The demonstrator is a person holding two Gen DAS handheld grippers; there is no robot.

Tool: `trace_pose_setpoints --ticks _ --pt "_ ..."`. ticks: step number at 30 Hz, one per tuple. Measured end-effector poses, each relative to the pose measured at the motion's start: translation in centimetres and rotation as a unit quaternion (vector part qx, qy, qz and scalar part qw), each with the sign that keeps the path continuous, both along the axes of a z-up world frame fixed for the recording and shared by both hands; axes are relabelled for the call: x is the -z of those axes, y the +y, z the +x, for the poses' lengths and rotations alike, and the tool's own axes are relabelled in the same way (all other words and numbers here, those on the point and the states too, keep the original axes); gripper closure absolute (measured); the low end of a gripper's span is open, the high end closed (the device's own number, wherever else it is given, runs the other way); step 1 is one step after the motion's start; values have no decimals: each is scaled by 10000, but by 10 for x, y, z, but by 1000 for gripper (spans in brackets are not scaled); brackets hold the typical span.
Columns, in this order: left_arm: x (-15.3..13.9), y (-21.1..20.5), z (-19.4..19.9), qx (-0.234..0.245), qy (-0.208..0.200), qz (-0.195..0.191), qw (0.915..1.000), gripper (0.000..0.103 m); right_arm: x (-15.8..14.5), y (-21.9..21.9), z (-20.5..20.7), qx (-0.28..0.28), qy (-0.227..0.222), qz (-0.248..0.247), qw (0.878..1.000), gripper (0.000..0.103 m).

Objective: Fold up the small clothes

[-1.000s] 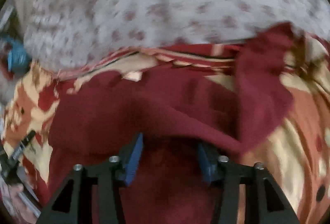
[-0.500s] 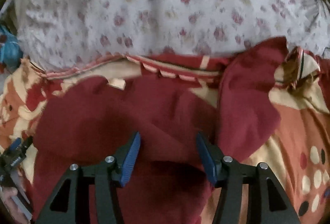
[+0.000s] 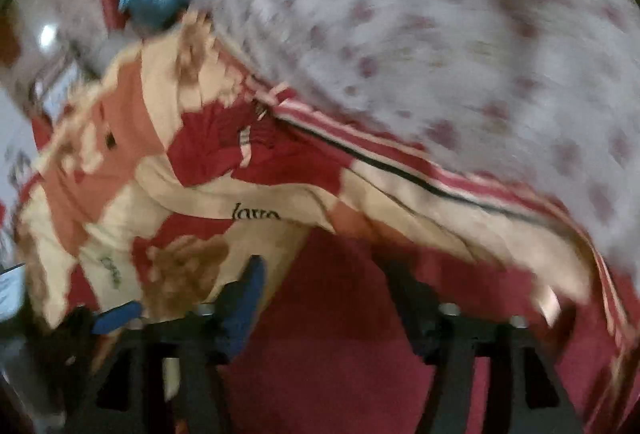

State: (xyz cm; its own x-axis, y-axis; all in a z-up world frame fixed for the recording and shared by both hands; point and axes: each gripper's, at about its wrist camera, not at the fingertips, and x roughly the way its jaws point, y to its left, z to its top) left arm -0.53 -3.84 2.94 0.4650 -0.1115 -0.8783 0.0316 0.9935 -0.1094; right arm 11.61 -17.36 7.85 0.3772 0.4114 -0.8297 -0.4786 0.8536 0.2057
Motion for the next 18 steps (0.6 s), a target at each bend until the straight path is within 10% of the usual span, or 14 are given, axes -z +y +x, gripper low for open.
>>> trace_pose_setpoints --ticks 3,4,7,13,18 --pt "1 1 2 2 56 22 10000 1 26 22 17 -197 153 -621 9978 33" --pt "0 3 2 -25 52 20 10000 1 33 22 19 -255 248 -735 9967 61" --pt "-10 15 0 -241 -144 133 9995 1 39 28 13 -492 309 -798 9951 88" --pt "-30 45 -4 -698 -559 -89 9960 1 10 33 23 -514 331 428 9972 92" --pt "-26 60 2 -1023 -484 -299 9931 1 31 61 34 -483 562 410 9964 91"
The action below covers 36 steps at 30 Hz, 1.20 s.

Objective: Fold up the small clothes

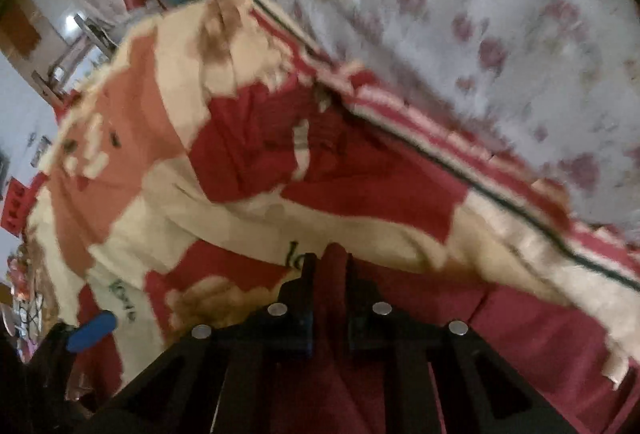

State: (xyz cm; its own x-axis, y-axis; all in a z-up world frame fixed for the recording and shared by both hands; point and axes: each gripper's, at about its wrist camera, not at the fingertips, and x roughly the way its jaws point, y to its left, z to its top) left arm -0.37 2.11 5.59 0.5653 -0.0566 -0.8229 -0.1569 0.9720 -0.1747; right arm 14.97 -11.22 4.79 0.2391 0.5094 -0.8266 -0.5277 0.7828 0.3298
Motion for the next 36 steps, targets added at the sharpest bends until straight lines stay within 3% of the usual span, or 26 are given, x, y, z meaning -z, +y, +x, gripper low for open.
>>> trace_pose_setpoints --ticks 2,4,6,8,11,13,15,17,20,22,23,25,29,33,35,36 --pt "-1 -2 1 -6 -30 -15 10000 1 -5 -7 -5 48 104 217 9997 87" --pt "-3 -8 3 78 -122 -2 9999 1 -27 -34 -15 182 100 548 9983 64" --pt "-6 -14 3 143 -218 25 9997 1 -56 -77 -35 412 -158 614 9971 57" --pt "-7 -21 5 229 -275 -3 9994 1 -76 -118 -54 606 -419 377 9966 57" --pt "-2 -32 9 341 -237 66 9991 1 -93 -191 -89 1380 -837 -569 9852 51" --pt "11 -44 16 400 79 536 9977 1 -84 -244 -114 2000 -942 -953 9706 34" --pt "23 -52 21 389 321 945 9942 1 -62 -275 -126 2440 -586 -999 9628 34" --pt "27 -52 22 323 333 939 9945 1 -37 -299 -133 2705 -233 -951 9577 34" --pt "28 -48 21 256 337 837 9956 1 -3 -299 -133 2955 -226 -1126 9484 41" --pt "29 -47 21 237 325 823 9958 1 10 -295 -129 2878 -219 -1048 9517 76" --pt "29 -47 20 242 318 837 9957 1 11 -292 -128 2871 -292 -1206 9498 78" --pt "29 -47 19 235 311 830 9958 1 6 -287 -131 2813 -571 -1466 9466 99" --pt "29 -50 19 240 274 909 9952 1 -18 -305 -141 3053 -1012 -1421 9362 100" --pt "25 -56 16 252 203 1100 9934 1 -1 -311 -137 3004 -640 -1670 9369 100" --pt "18 -55 11 240 62 1064 9940 1 -2 -316 -141 3139 -512 -1684 9330 95" --pt "15 -55 10 248 -7 1036 9943 1 -7 -318 -145 3279 -533 -1559 9302 85"
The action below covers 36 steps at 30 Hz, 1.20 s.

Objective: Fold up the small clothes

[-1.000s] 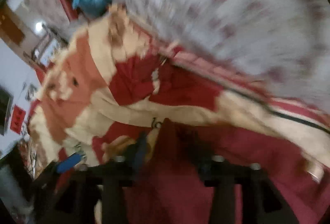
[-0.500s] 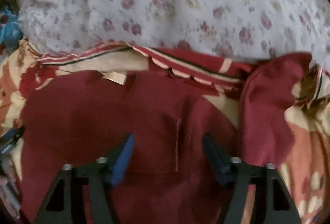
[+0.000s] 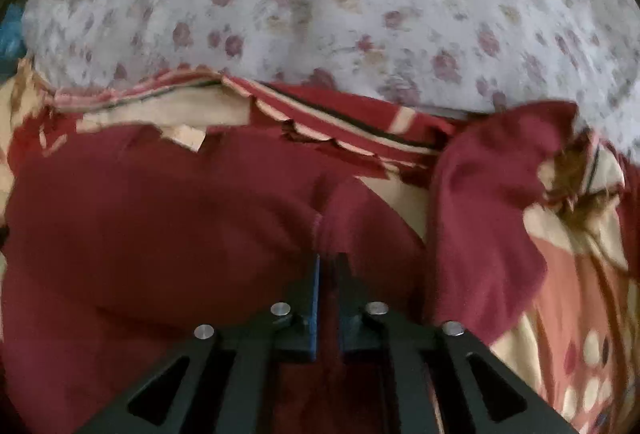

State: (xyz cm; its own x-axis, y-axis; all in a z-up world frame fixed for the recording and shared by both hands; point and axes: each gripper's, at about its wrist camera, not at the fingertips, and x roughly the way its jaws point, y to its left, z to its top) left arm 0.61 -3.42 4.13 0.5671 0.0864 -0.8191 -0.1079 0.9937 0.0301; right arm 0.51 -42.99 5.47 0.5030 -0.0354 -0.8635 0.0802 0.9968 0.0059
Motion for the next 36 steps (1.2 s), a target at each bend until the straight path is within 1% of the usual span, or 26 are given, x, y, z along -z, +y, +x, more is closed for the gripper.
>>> trace_pose_setpoints --ticks 1,2,5,7,9,11,14,16,17,18,19,20,24,25,26,27,28,29,32,33,35,36 --pt "-5 -1 -2 27 -90 -25 10000 1 -6 -3 -5 83 -94 102 9999 72" --pt "-9 -3 -4 50 -190 -23 9998 1 -11 -3 -8 107 -161 156 9997 68" --pt "-17 -14 -9 205 -370 8 9991 1 -34 12 -17 -164 -392 306 9986 67" --pt "-20 -21 -11 290 -423 4 9987 1 -41 29 -15 -441 -463 425 9970 67" --pt "-20 -29 -12 439 -434 -60 9981 1 -38 46 -7 -614 -418 593 9955 67" --pt "-16 -37 -11 619 -385 -81 9973 1 -27 59 -3 -687 -340 634 9950 67" --pt "-9 -46 -5 783 -267 -65 9965 1 -11 64 8 -599 -254 651 9958 67" --pt "-2 -50 -2 864 -130 -120 9961 1 2 58 18 -409 -144 572 9974 67" --pt "3 -51 2 855 -31 -115 9963 1 10 54 24 -289 -14 516 9982 67" --pt "8 -52 5 828 70 -110 9965 1 14 51 26 -253 5 593 9979 67" --pt "12 -52 7 815 146 -127 9965 1 14 49 26 -246 -60 657 9975 67" --pt "15 -51 9 790 218 -168 9965 1 13 49 27 -268 -35 644 9976 67" --pt "18 -47 9 724 256 -326 9965 1 1 49 17 -332 -96 568 9978 65" --pt "18 -47 9 721 254 -323 9966 1 0 49 14 -362 -133 520 9979 60" --pt "19 -48 8 723 247 -306 9966 1 1 49 13 -386 -133 451 9981 57" --pt "19 -48 8 729 240 -287 9966 1 7 49 14 -408 -38 428 9982 56" --pt "19 -48 8 731 234 -278 9967 1 13 47 14 -437 9 471 9979 55" --pt "19 -48 8 731 231 -283 9967 1 12 46 13 -459 -46 486 9978 55" --pt "19 -47 8 692 251 -346 9967 1 0 36 14 -522 -30 694 9962 56" --pt "18 -47 8 662 245 -356 9969 1 -12 26 12 -465 -200 704 9962 56" --pt "14 -45 7 620 170 -340 9974 1 -26 7 9 -276 -440 562 9971 55" --pt "11 -44 6 601 105 -310 9977 1 -33 -9 9 -88 -550 488 9973 51"
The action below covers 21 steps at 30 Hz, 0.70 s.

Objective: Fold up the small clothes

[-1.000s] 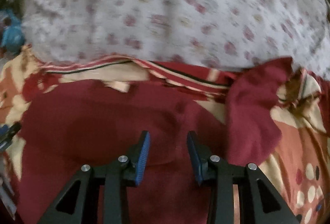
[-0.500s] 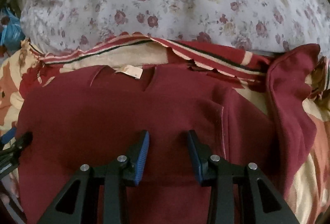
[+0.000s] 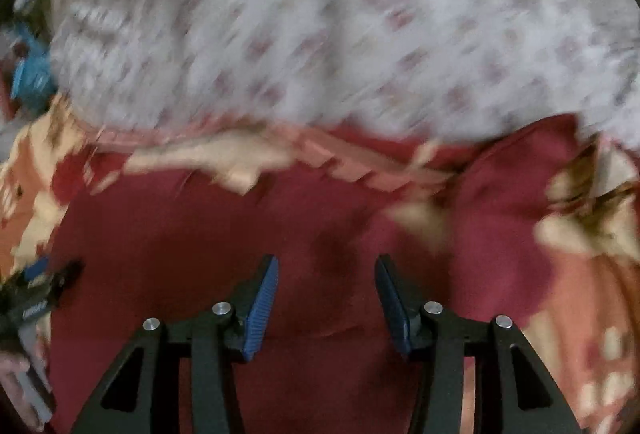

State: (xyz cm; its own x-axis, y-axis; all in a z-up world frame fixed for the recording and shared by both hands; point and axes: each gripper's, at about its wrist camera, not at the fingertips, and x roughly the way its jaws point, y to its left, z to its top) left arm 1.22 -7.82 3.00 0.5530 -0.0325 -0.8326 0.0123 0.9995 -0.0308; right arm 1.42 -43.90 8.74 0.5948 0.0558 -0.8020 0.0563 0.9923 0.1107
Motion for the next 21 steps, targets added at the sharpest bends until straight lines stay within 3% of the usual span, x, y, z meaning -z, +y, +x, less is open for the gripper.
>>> trace_pose_setpoints --ticks 2,7,11,15,21 --pt "-4 2 0 -24 -86 18 10000 1 -2 -30 7 412 -43 -29 9991 45" --pt "-8 7 0 -67 -133 -63 9999 1 18 -105 43 1281 315 245 9910 45" --pt "-5 9 2 -87 -90 -58 9999 1 25 -134 64 1664 171 503 9846 45" --pt "-2 8 4 -61 -59 5 10000 1 25 -170 79 2215 -117 926 9707 45" --pt "-1 5 8 -17 -18 54 10000 1 39 -201 97 2479 -113 1100 9625 47"
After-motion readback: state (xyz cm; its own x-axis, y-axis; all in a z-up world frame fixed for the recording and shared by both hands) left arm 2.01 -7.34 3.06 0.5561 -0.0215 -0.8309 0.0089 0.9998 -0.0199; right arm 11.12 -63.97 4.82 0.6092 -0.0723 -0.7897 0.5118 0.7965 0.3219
